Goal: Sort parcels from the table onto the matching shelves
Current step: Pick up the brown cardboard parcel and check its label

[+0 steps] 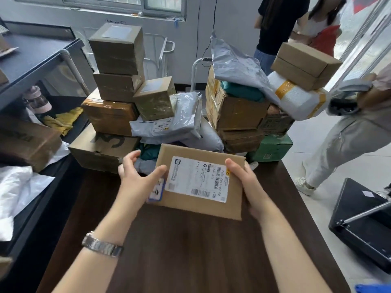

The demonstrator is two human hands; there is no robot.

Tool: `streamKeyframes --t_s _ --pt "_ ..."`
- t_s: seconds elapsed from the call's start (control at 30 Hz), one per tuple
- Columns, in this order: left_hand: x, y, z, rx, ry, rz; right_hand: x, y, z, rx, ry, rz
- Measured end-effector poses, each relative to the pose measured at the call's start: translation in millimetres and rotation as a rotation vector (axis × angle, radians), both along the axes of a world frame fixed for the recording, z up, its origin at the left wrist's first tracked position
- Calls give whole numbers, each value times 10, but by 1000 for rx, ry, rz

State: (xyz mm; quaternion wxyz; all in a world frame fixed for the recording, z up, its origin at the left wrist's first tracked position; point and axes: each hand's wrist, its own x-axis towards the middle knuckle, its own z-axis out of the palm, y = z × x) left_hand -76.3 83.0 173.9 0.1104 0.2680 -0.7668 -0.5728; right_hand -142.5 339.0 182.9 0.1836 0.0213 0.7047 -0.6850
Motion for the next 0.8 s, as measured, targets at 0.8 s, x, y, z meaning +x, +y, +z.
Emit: streamKeyframes --t_s 0.8 --pt "-111 61 261 578 0 -505 2 -360 143 -302 163 -7"
